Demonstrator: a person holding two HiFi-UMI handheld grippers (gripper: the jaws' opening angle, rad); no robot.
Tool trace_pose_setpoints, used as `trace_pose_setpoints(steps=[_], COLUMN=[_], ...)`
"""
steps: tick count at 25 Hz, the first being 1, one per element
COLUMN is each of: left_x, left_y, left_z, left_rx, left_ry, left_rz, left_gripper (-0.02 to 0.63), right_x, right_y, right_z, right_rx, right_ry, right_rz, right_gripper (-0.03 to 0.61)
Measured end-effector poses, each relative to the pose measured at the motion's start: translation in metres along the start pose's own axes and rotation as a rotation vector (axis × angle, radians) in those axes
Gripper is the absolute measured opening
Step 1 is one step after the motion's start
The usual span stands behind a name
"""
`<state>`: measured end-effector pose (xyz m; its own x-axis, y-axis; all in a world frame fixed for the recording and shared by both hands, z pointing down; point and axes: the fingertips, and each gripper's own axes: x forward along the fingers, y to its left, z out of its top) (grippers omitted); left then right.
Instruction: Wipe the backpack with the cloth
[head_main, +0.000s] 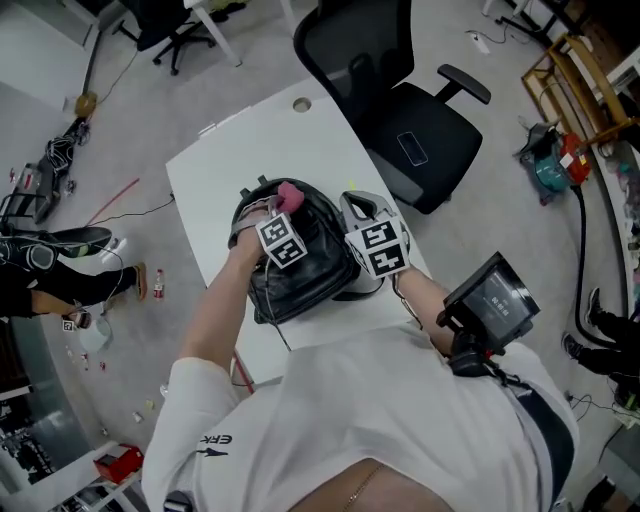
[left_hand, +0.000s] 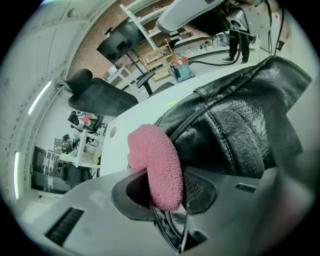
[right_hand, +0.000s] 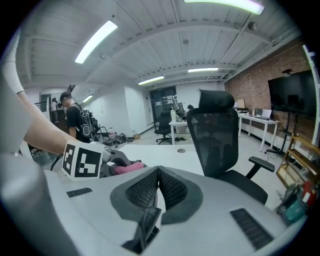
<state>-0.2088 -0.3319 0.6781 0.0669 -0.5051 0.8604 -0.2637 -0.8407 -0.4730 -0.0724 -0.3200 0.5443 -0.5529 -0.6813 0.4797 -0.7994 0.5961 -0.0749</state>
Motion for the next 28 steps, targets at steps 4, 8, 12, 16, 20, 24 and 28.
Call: trace_pose_setpoints(steps=[4, 8, 12, 16, 20, 24, 28], left_x=[0.001, 0.002, -0.004, -0.014, -0.021, -0.023, -0.023], left_y=[-0.007, -0.015, -0.027, -0.03, -0.037, -0.03, -0.015], left_z=[-0.019, -0.051, -0.091, -0.116, -0.127, -0.113, -0.064], left_rx=[0.016, 0.011, -0.026, -0.072, -0.068, -0.099, -0.069], left_ry=[0.038, 0.107, 0.17, 0.203, 0.222, 0.193, 0.106], left_rz=[-0.028, -0.061, -0.089, -0.101, -0.103, -0.075, -0.045], left_gripper=[0.092, 0.092, 0.092, 0.092, 0.092, 0.092, 0.092], right_x=[0.003, 0.005, 0.006, 0.006, 0.003, -0.003, -0.011], right_y=[0.0, -0.001, 0.006, 0.011, 0.02, 0.02, 0.012], right_z=[0.002, 0.005, 0.003, 0.003, 0.001, 0.001, 0.001], right_rx=[0.002, 0.0, -0.008, -0.016, -0.021, -0.023, -0.019], right_ry=[-0.004, -0.007, -0.007, -0.007, -0.007, -0.012, -0.019], right_rz=[0.006, 0.009, 0.023, 0.03, 0.036, 0.033, 0.015], right_gripper=[0.005, 0.005, 0.005, 0.005, 0.005, 0.005, 0.005])
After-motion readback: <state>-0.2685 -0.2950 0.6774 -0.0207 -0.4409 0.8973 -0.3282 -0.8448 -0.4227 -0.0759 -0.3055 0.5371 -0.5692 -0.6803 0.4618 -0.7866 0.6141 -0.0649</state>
